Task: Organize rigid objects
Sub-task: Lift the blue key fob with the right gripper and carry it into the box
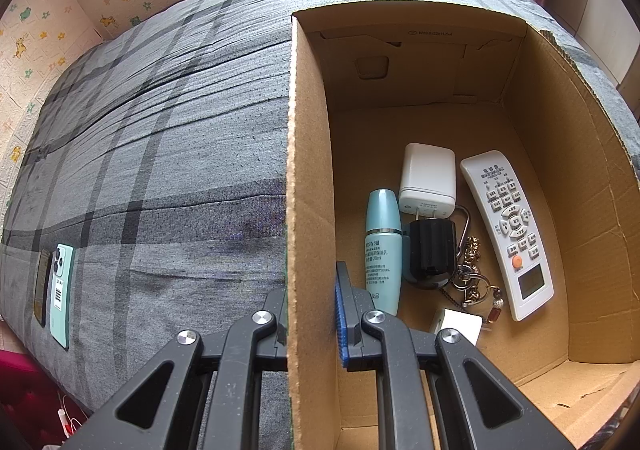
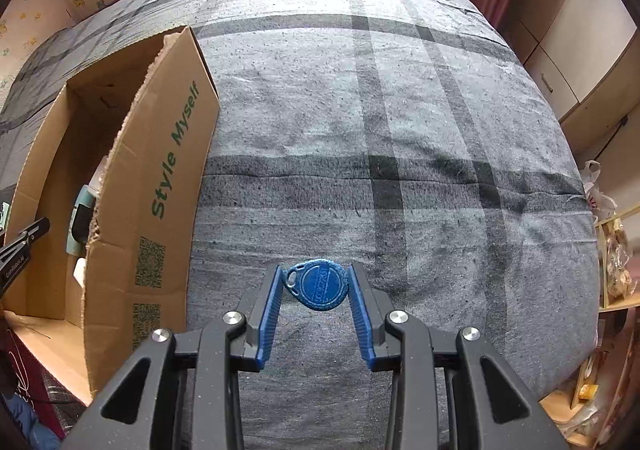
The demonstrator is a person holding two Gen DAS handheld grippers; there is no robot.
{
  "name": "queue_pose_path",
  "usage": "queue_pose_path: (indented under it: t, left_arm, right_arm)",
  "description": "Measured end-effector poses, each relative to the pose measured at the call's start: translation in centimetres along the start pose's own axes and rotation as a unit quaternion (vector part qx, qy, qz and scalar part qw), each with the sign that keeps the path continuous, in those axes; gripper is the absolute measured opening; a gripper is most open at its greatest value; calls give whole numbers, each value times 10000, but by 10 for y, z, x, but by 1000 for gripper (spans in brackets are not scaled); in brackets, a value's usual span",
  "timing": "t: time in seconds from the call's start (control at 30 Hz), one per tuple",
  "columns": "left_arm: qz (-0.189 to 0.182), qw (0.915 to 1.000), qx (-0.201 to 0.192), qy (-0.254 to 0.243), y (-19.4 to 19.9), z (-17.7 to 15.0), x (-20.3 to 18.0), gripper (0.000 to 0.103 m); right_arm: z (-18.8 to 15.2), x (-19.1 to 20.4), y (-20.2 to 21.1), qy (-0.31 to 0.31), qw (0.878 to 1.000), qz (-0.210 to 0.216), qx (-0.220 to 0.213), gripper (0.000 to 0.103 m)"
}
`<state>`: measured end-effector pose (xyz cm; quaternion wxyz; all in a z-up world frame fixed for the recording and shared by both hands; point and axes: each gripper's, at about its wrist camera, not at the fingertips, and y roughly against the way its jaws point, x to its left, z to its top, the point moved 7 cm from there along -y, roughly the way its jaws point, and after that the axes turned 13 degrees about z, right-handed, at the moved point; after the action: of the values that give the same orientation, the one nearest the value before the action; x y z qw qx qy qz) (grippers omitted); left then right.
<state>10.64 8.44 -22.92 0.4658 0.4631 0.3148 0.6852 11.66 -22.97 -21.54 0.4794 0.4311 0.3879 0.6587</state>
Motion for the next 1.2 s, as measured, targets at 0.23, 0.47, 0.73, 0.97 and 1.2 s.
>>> queue_pose_path:
  t: [0.23, 0.47, 0.73, 0.97, 1.2]
  left_arm:
    - [-1, 10000, 1, 1, 0, 0, 0, 15]
    - [-8, 10000, 4, 8, 0, 0, 0, 15]
    - [-12, 10000, 10, 12, 0, 1, -1, 15]
    - [-23, 10000, 18, 18, 0, 1, 0, 15]
    - [-34, 10000, 19, 20, -1, 2, 0, 15]
  right_arm:
    - [13, 16, 14, 183, 9998, 0, -91, 35]
    - [29, 37, 27, 410, 9989, 72, -230, 35]
    - [47, 70, 37, 743, 9963, 208, -376, 35]
    - [57, 100, 34, 992, 9936, 393, -367, 35]
    - [61, 130, 21, 1246, 9899, 615, -291, 35]
